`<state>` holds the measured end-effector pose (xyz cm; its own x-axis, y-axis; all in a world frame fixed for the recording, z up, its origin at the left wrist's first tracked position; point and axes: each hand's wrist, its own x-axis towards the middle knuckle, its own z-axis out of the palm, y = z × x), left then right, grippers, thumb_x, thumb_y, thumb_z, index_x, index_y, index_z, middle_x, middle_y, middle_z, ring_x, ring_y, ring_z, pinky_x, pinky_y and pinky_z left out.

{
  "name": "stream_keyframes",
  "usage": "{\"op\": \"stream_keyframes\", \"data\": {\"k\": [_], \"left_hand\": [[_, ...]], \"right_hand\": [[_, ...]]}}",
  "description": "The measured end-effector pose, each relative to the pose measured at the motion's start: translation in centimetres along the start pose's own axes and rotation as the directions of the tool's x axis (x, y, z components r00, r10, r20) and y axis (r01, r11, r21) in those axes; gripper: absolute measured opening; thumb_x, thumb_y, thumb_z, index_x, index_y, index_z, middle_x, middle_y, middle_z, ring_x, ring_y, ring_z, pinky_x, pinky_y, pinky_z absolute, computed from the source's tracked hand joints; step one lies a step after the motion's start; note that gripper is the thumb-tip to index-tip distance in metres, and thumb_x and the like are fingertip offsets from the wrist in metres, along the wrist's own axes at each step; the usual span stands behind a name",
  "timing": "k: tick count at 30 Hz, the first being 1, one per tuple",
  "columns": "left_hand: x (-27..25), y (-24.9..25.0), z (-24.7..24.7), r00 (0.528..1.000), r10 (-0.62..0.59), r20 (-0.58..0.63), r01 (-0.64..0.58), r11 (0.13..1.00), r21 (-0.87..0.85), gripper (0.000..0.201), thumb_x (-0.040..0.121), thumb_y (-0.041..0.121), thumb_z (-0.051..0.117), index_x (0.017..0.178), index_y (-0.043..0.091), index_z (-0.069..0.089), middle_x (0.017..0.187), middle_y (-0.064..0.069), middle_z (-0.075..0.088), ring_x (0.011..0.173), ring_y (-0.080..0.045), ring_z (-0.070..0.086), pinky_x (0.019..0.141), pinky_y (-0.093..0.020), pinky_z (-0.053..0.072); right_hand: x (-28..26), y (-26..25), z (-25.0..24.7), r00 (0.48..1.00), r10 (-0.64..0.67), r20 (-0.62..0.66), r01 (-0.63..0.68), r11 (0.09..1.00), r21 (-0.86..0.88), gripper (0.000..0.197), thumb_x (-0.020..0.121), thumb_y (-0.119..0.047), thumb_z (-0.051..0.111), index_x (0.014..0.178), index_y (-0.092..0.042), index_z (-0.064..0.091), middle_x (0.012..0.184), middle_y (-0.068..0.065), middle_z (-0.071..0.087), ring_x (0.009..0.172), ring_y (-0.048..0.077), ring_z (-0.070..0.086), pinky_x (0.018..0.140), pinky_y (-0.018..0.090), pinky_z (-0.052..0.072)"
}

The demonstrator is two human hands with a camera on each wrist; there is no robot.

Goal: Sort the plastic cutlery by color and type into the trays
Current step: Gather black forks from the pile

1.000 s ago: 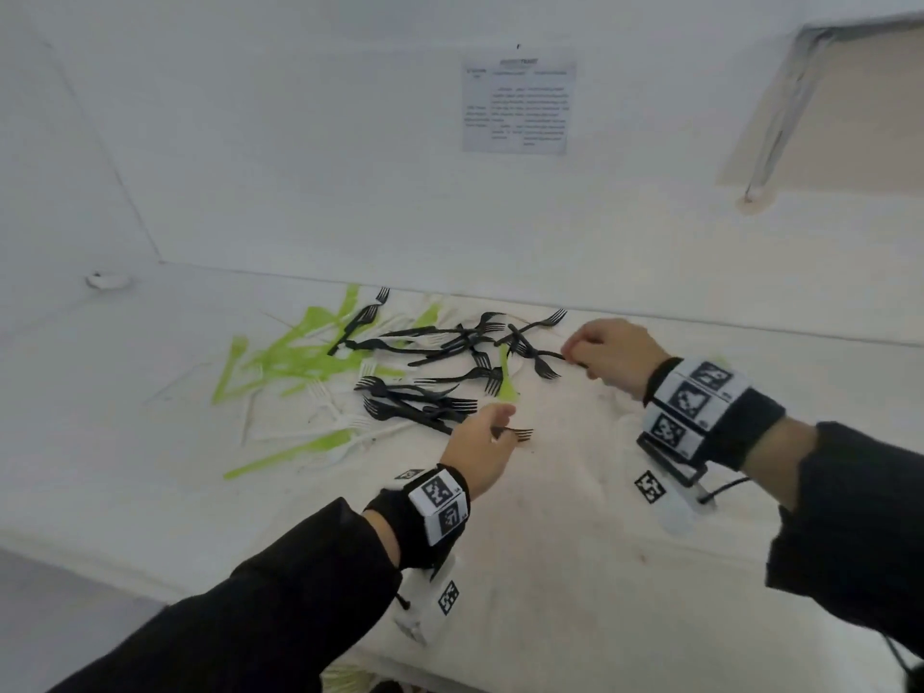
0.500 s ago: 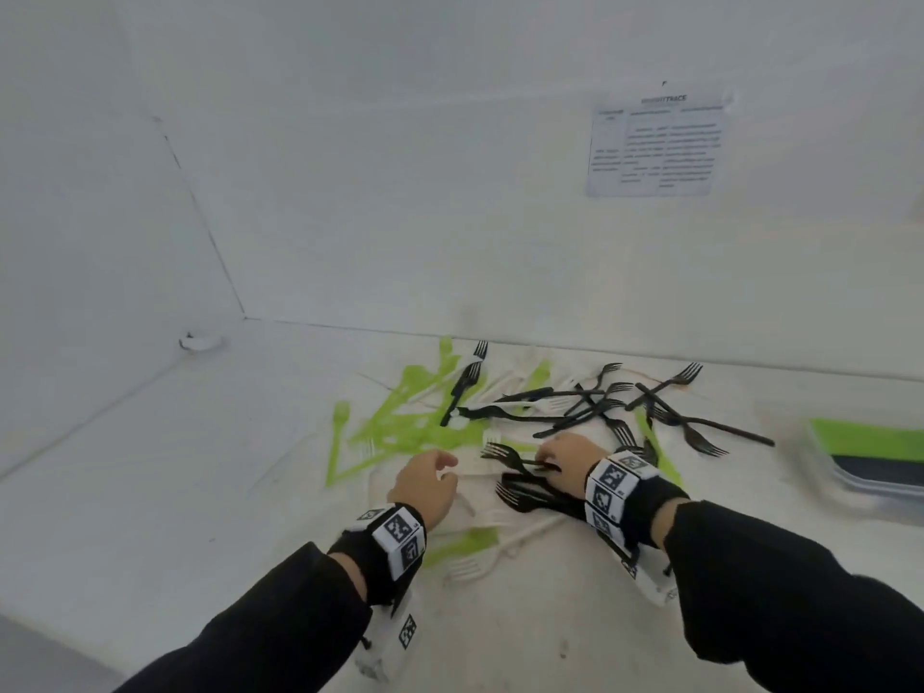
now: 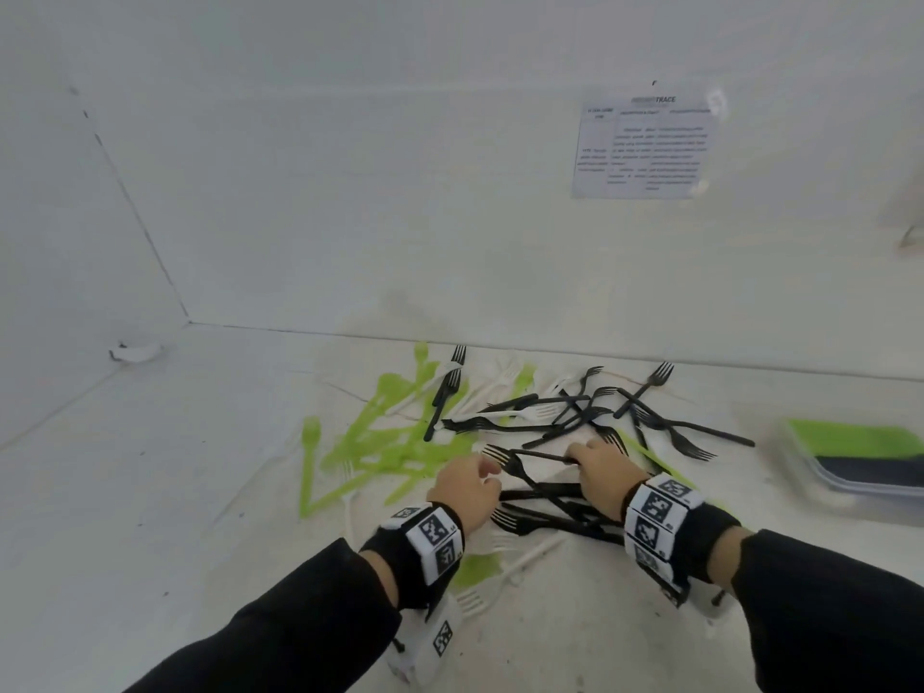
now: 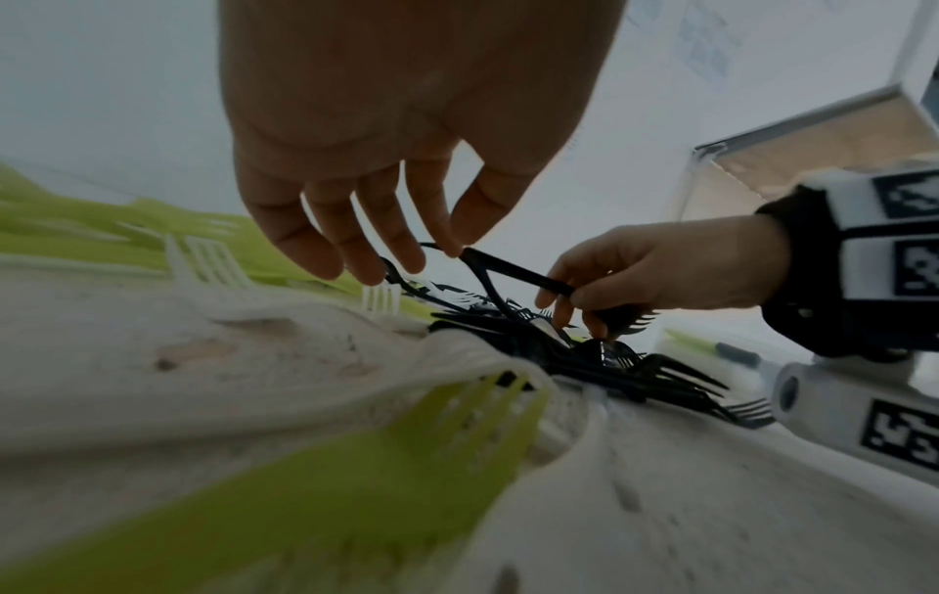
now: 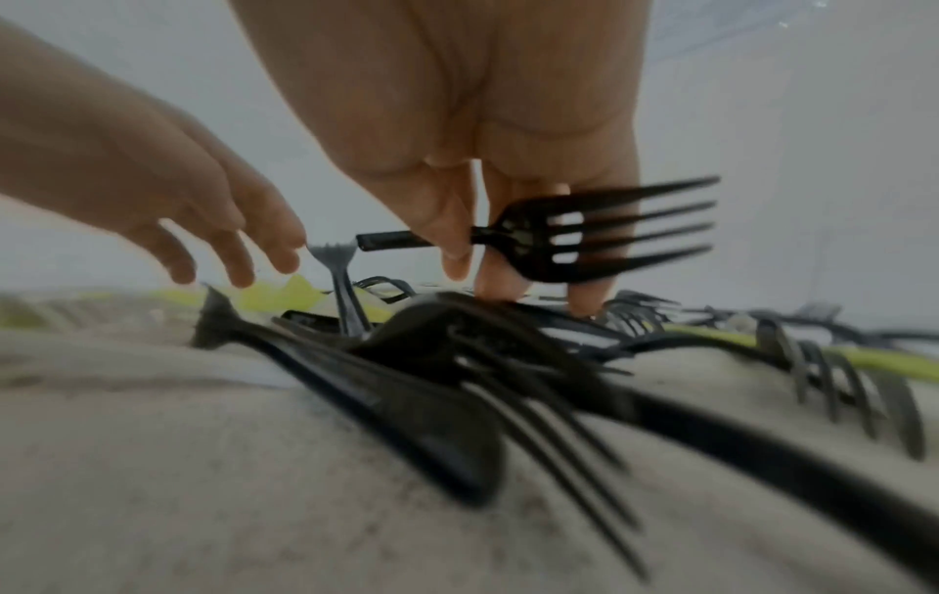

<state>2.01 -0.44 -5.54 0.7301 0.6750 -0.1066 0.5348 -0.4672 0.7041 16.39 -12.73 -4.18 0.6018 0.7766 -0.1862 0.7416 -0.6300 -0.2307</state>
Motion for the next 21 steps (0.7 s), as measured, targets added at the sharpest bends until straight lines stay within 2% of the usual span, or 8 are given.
{"op": "stream_keyframes", "data": {"k": [3,5,8,10,13,17,20,21], "left_hand": [[0.5,0.9,0.3,0.999,-0.031,0.01,0.031,0.999,-0.02,0.034,0.087,0.017,0.051,0.122,0.018,0.052,0.125,-0.004,0.055,0.115,-0.021,0.051,0.1,-0.035,0.042],[0.5,1.5,0.6,0.998,0.05,0.042,-0.054,0.992,0.115,0.047,0.084,0.018,0.055,0.13,0.023,0.042,0.135,-0.004,0.043,0.124,-0.024,0.041,0.104,-0.037,0.037],[0.5,2.6,1.1,0.965,0.182,0.19,-0.249,0.866,0.433,0.042,0.088,0.022,0.051,0.129,0.026,0.047,0.15,-0.001,0.023,0.139,-0.022,0.02,0.114,-0.04,0.014],[0.9,3.2,1.6,0.934,0.164,0.317,-0.317,0.788,0.528,0.035,0.094,0.02,0.043,0.128,0.027,0.051,0.146,0.0,0.032,0.138,-0.019,0.027,0.115,-0.044,0.002],[1.3,3.4,2.2,0.924,0.123,0.362,-0.331,0.73,0.598,0.037,0.092,0.012,0.045,0.126,0.028,0.048,0.131,-0.001,0.045,0.125,-0.021,0.043,0.113,-0.048,0.009],[1.5,3.3,2.1,0.929,0.135,0.344,-0.328,0.733,0.596,0.032,0.092,0.01,0.047,0.121,0.021,0.05,0.129,-0.003,0.048,0.121,-0.023,0.046,0.112,-0.043,0.015],[1.3,3.6,1.5,0.93,0.164,0.33,-0.344,0.71,0.615,0.039,0.088,0.001,0.042,0.119,0.021,0.055,0.124,-0.002,0.054,0.12,-0.02,0.047,0.109,-0.039,0.018],[1.2,3.8,1.3,0.931,0.191,0.311,-0.351,0.704,0.617,0.038,0.088,0.002,0.042,0.119,0.02,0.055,0.124,-0.003,0.053,0.12,-0.021,0.047,0.108,-0.039,0.022]], "right_hand": [[0.1,0.2,-0.5,0.999,0.048,-0.023,-0.048,0.999,0.015,0.037,0.093,-0.009,0.035,0.126,-0.016,0.05,0.128,0.008,0.052,0.117,0.024,0.05,0.097,0.03,0.041],[0.3,0.4,-0.9,0.997,0.058,-0.055,-0.057,0.998,0.026,0.038,0.093,-0.009,0.034,0.127,-0.017,0.05,0.129,0.007,0.052,0.118,0.024,0.051,0.099,0.034,0.043],[0.2,0.6,-1.8,0.978,0.096,-0.188,-0.092,0.995,0.028,0.036,0.094,-0.009,0.038,0.122,-0.019,0.057,0.127,0.008,0.046,0.116,0.025,0.044,0.1,0.033,0.039],[-0.6,0.9,-2.9,0.956,0.121,-0.268,-0.138,0.989,-0.046,0.032,0.093,-0.014,0.041,0.112,-0.029,0.062,0.121,0.001,0.044,0.118,0.023,0.039,0.1,0.035,0.032],[-1.6,2.0,-4.1,0.974,0.061,-0.219,-0.064,0.998,-0.005,0.032,0.092,-0.013,0.039,0.106,-0.028,0.064,0.117,-0.002,0.056,0.113,0.019,0.051,0.097,0.033,0.039],[-2.8,3.2,-4.9,0.99,0.092,-0.107,-0.067,0.974,0.218,0.035,0.092,-0.009,0.037,0.11,-0.014,0.067,0.109,0.005,0.065,0.073,0.014,0.058,0.067,0.015,0.044],[-3.4,3.9,-4.7,0.981,0.144,-0.132,-0.099,0.948,0.302,0.032,0.095,-0.02,0.041,0.088,-0.003,0.067,0.087,0.013,0.067,0.075,0.025,0.061,0.065,0.022,0.041],[-3.6,4.1,-4.5,0.977,0.161,-0.141,-0.1,0.926,0.365,0.027,0.095,-0.019,0.043,0.082,-0.007,0.063,0.079,0.012,0.063,0.069,0.024,0.059,0.06,0.021,0.042]]}}
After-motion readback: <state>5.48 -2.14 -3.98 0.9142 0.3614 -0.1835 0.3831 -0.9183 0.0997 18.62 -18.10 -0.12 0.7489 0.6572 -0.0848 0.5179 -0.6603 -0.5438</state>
